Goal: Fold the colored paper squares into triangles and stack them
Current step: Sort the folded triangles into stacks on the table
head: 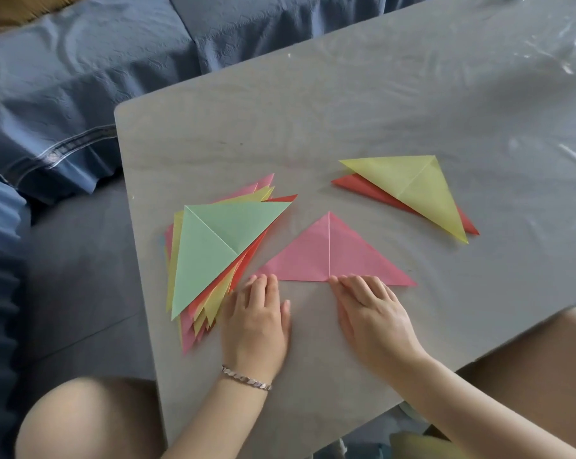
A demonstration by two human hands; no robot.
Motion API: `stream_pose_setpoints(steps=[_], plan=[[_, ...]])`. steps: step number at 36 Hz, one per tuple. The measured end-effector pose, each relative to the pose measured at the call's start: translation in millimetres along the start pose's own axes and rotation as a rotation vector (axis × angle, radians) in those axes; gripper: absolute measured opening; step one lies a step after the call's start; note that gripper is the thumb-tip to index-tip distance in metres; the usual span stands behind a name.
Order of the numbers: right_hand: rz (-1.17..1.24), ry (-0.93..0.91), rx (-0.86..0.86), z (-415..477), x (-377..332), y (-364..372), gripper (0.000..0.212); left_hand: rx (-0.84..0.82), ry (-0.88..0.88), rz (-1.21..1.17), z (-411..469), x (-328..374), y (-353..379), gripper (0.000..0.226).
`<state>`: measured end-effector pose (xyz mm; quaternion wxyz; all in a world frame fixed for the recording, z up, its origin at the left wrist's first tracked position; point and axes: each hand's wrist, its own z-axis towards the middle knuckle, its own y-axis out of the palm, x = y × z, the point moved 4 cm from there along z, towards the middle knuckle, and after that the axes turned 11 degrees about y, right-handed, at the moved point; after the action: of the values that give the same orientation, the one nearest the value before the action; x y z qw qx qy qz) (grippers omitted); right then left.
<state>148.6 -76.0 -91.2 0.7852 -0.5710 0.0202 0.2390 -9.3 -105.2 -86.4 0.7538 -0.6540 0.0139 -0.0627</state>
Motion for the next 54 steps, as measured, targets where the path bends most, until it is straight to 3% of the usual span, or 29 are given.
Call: stream_pose_setpoints(steps=[8,11,13,21,25,29,41,49,54], plan=[[-0.069,0.013,-0.086,1,-8,5,0.048,-0.18,-0.105,0.005,5,14,7,0.045],[-0.102,0.006,-0.101,6,-18,10,0.054,-0.177,-0.077,0.016,5,15,8,0.04],[-0.067,0.009,-0.12,8,-26,14,0.059,-0.181,-0.043,0.014,5,16,6,0.049],[-0.041,0.012,-0.073,5,-25,6,0.053,-0.238,-0.005,0.085,6,15,1,0.056],[-0.07,0.016,-0.051,3,-12,-2,0.051,-0.251,-0.038,0.095,6,12,0,0.041],[-0.123,0.038,-0.052,-2,6,-10,0.05,-0.27,-0.053,0.053,7,12,2,0.058],[-0.247,0.122,-0.034,-21,61,-38,0.048,-0.308,-0.01,0.101,6,18,-4,0.05],[-0.15,0.356,-0.233,11,61,-58,0.024,-0.358,-0.054,0.122,7,18,-6,0.051],[-0.09,0.491,-0.529,52,37,-40,0.056,-0.232,-0.022,0.14,8,14,-1,0.058]])
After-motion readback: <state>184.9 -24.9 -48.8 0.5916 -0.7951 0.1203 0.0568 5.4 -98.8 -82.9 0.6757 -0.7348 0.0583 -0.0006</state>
